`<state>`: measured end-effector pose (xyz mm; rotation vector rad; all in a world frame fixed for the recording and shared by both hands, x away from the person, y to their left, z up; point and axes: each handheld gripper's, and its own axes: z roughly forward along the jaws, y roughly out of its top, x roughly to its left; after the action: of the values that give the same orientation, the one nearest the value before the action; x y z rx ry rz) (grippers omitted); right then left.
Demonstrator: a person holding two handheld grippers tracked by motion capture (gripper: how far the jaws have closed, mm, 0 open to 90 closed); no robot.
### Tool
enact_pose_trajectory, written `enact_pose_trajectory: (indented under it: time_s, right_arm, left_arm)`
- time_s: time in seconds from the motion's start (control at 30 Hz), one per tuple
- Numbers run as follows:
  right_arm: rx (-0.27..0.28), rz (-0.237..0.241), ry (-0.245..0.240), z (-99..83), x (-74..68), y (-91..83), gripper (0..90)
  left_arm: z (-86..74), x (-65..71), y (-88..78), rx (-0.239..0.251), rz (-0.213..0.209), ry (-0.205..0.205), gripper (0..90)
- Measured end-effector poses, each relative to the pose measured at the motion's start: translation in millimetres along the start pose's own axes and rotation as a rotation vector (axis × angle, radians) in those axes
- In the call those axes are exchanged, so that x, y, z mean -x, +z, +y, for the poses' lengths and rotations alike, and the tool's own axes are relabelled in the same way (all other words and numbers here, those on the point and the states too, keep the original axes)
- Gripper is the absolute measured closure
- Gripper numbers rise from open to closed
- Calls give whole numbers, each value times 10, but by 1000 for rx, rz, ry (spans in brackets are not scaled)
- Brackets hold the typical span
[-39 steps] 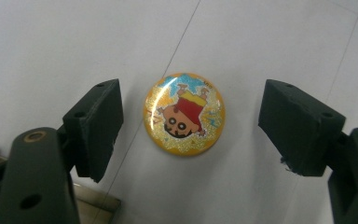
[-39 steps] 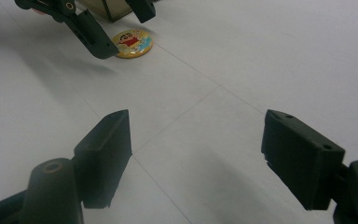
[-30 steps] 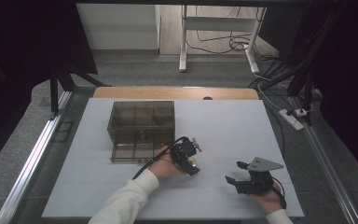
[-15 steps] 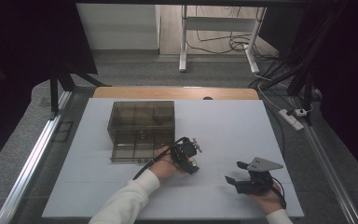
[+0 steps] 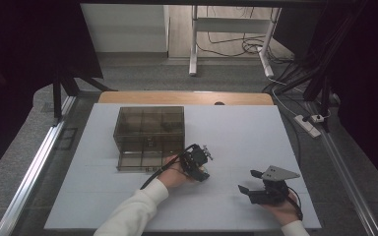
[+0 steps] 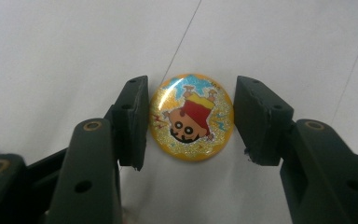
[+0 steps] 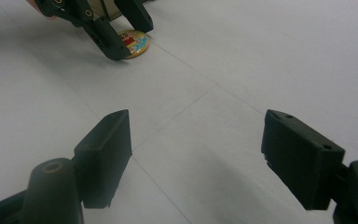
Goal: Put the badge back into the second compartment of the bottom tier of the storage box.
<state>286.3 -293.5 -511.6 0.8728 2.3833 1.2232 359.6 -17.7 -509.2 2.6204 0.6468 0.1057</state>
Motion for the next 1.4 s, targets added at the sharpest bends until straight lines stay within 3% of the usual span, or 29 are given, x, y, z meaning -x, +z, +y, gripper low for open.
enact_pose_trajectory:
  time_s: [0.27,1.4]
  right_arm:
    - [0,-2,1,0,-1,-3,247]
    - [0,-5,5,-6,0,-3,245]
  left_arm:
    - [-12,-9,-32,26,3,-15,474]
    - [-192,-64,-470,200,4,-74,474]
